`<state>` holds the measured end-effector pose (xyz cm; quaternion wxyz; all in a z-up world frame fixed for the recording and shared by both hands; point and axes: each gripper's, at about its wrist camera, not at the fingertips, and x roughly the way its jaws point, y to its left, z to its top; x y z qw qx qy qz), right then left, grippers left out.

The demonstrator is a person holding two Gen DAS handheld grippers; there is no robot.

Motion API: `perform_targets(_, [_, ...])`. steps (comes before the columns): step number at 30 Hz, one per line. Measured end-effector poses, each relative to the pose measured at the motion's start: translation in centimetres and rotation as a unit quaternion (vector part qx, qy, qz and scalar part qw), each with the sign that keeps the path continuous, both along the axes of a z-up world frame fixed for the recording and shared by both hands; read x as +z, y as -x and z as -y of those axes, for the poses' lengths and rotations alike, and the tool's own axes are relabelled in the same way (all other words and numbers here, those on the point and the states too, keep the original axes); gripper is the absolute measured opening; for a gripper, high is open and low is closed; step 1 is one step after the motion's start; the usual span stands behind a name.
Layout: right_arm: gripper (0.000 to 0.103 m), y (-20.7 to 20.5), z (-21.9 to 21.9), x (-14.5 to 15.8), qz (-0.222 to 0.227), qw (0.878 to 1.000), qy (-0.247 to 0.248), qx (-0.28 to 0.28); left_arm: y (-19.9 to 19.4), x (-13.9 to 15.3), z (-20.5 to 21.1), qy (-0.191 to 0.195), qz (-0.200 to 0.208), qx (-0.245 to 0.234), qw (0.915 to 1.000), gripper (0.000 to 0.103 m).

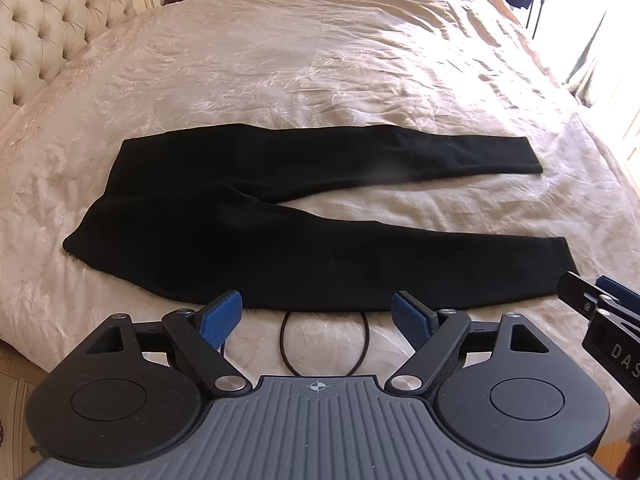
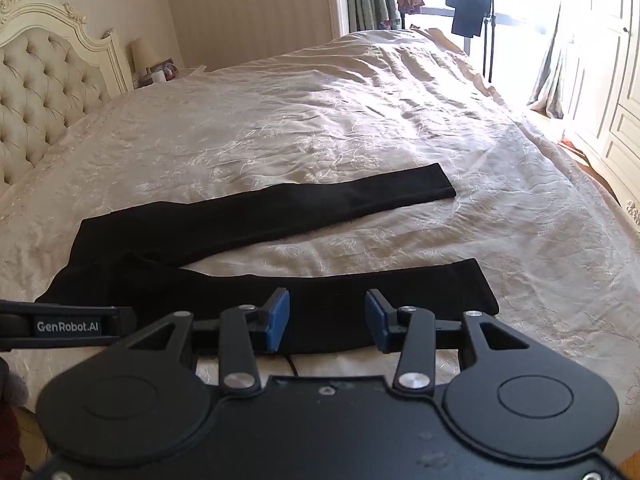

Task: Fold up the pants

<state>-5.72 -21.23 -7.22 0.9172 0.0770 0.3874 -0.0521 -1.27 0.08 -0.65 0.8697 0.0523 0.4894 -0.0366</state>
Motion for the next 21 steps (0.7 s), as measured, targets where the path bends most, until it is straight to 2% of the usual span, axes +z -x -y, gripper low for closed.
perform_targets(21, [0.045,-0.36,-0.23,-0.22,-0.018,1.000,-0.002,0.017,-0.32,-0.57,-0.71,0.001,-0.009,0.002,1.0000,0.082])
